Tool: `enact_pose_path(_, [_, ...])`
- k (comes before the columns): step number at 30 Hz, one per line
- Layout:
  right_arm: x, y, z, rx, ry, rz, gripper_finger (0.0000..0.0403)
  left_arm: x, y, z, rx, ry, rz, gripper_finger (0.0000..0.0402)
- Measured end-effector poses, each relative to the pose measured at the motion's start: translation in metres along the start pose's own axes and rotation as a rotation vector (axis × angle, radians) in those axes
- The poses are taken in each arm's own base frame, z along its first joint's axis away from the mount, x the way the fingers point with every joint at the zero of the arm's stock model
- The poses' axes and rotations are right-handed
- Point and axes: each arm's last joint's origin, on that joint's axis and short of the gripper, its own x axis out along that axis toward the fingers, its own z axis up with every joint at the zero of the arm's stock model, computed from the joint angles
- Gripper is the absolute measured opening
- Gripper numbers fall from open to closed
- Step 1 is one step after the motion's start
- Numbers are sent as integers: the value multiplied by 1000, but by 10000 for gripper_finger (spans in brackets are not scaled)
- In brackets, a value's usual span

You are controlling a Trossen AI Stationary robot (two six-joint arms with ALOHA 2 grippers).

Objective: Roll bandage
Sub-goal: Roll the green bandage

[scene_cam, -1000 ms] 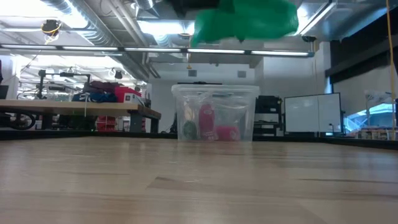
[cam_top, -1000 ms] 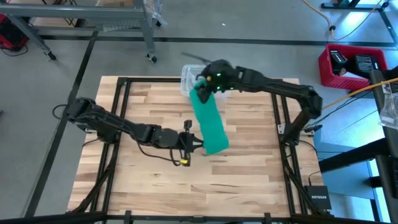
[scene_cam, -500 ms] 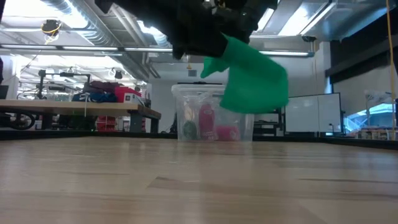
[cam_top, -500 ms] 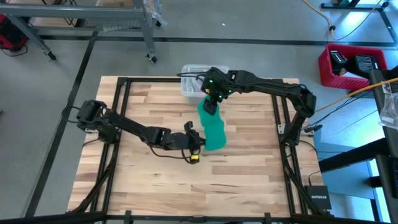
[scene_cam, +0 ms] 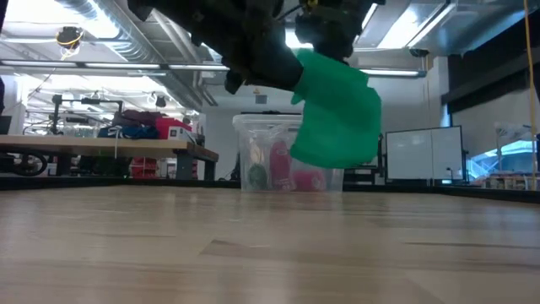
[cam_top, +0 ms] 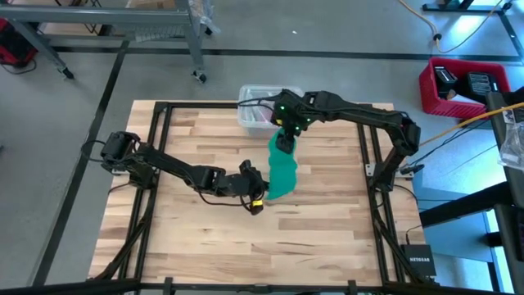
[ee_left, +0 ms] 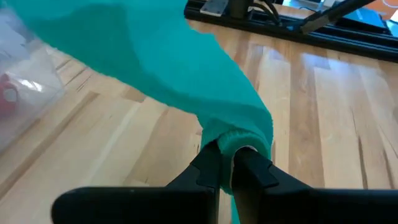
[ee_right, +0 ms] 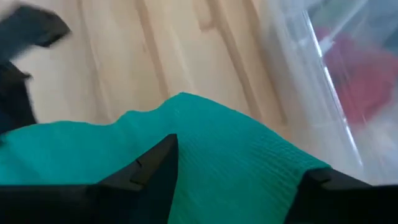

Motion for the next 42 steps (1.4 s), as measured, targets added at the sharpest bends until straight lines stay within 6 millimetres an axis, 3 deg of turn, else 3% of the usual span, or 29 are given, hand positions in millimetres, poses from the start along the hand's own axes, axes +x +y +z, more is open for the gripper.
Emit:
enact_pose_path(6, [1,-1,14,8,-143,-37,211,0,0,2,9,-15,-3,17])
enact_pose_path(9, [2,4,11,-24,-96,166,211,0,0,2,9,-15,-4,17])
enact_pose_path(11, [0,2,5,-70,-55,215,211,0,0,1,10,-13,-4,17])
enact_pose_path(16, [-7,-1,6,-78,-80,-90,211,0,0,1,15,-13,-3,17])
enact_pose_path(20, [-18,7,1,-136,-9,-78,211,0,0,2,22,-13,-3,17])
enact_pose_path(26, [-60,16,-11,-169,-55,-73,211,0,0,1,40,-13,-3,17])
enact_pose_path(30, [-83,22,-30,-138,-18,-16,211,0,0,2,64,-14,-2,17])
enact_pose_path(34, [-104,40,-63,-186,-73,19,211,-2,-1,3,115,-20,-6,17])
enact_pose_path(42, [-102,68,-138,-284,-443,109,211,-19,-2,26,310,-153,-18,17])
